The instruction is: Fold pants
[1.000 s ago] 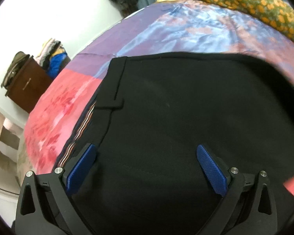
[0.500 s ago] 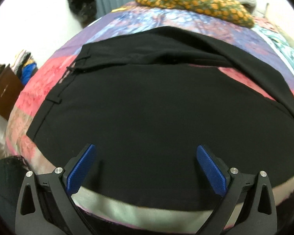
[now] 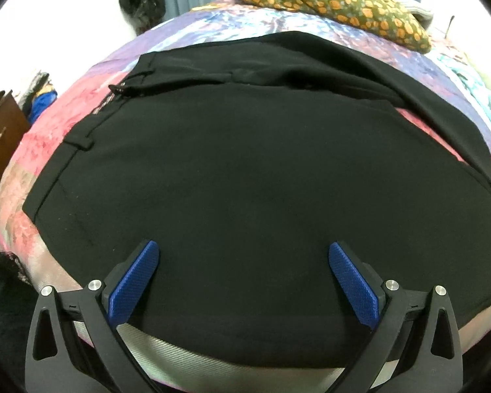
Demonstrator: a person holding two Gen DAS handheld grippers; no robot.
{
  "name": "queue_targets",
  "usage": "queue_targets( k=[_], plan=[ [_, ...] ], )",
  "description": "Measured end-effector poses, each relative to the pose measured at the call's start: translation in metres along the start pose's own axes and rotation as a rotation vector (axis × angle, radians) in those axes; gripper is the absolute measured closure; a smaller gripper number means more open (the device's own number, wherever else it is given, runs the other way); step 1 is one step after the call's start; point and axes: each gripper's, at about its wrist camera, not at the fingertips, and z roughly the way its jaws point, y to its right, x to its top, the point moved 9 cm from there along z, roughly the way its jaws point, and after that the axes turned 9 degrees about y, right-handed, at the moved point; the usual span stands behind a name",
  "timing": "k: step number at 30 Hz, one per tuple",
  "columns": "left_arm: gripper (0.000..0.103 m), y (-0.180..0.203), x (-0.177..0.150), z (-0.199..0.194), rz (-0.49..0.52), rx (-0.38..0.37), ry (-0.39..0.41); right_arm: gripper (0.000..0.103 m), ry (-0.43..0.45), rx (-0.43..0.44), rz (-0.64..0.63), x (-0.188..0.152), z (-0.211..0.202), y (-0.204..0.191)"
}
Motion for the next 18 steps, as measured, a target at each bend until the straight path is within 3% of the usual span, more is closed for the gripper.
queue_targets(
  k=[8, 18],
  plan=[
    [0.000, -0.003, -0.009, -0.006, 0.016, 0.007, 0.027, 0.008, -0.055, 0.023, -0.020, -0.005, 0.011, -0.008],
    [0.000, -0.002, -0.011, -0.006, 0.037, 0.014, 0.018, 0.008, -0.056, 0.005, -0.026, -0.006, 0.004, -0.002]
  ],
)
